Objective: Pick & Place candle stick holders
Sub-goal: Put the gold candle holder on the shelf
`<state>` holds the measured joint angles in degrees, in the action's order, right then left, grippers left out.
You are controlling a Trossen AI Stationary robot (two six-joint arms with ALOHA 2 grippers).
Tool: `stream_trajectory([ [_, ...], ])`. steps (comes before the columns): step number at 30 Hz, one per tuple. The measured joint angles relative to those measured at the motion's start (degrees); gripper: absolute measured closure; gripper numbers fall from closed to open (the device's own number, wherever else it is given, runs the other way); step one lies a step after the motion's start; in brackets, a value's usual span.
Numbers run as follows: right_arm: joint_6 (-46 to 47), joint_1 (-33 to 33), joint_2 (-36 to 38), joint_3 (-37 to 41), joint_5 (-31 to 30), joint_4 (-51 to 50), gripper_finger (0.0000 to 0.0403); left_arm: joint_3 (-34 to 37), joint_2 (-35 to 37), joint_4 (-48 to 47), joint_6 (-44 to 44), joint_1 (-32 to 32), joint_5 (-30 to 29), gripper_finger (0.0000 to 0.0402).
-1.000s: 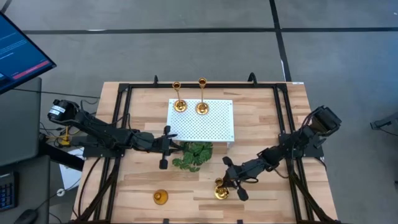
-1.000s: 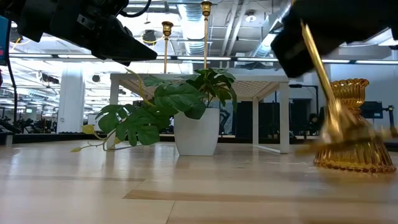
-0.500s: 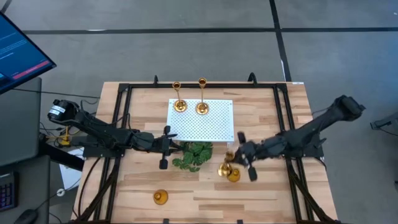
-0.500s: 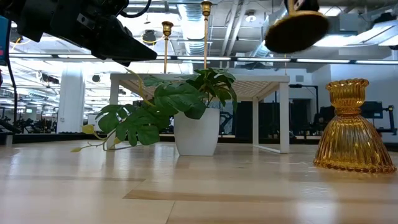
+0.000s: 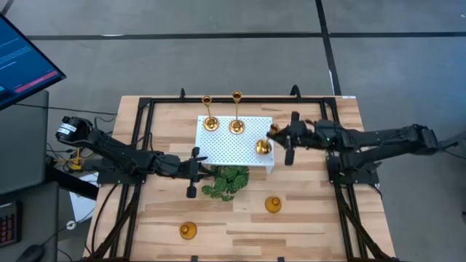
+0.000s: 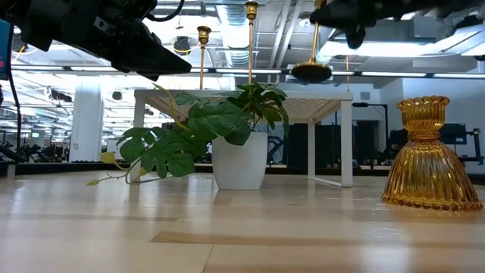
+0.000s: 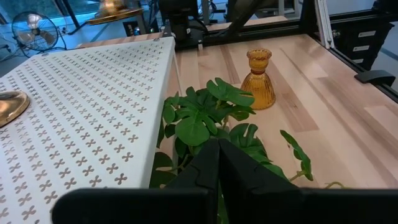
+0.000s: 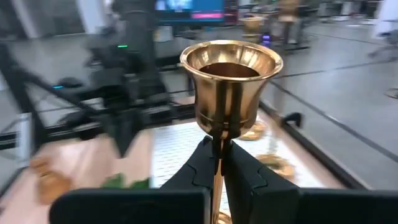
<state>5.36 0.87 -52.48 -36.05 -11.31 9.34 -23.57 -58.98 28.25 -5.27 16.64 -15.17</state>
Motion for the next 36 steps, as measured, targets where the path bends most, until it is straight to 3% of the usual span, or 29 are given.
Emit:
stream_trajectory([
  [8,-1.46,12.21,-4.44,-0.49,6.98,4.16,0.0396,0.00,0.00,0.04,-0.02,0.00,-0.01,0.0392],
  [16,-4.42,19.80,-13.64,-8.79,10.27,-2.04,0.0396,0.00,0.00,0.04,-3.77,-0.15,-0.03,0.0393],
  [23,-5.96,21.85,-18.87,-11.34,10.47,-4.02,0.0398,0.00,0.00,0.04,-3.94,-0.15,-0.29,0.0394],
  [36,-4.83,21.60,-18.61,-11.37,11.54,-4.74,0.0398,0.00,0.00,0.05,-6.09,-0.15,-0.29,0.0394],
])
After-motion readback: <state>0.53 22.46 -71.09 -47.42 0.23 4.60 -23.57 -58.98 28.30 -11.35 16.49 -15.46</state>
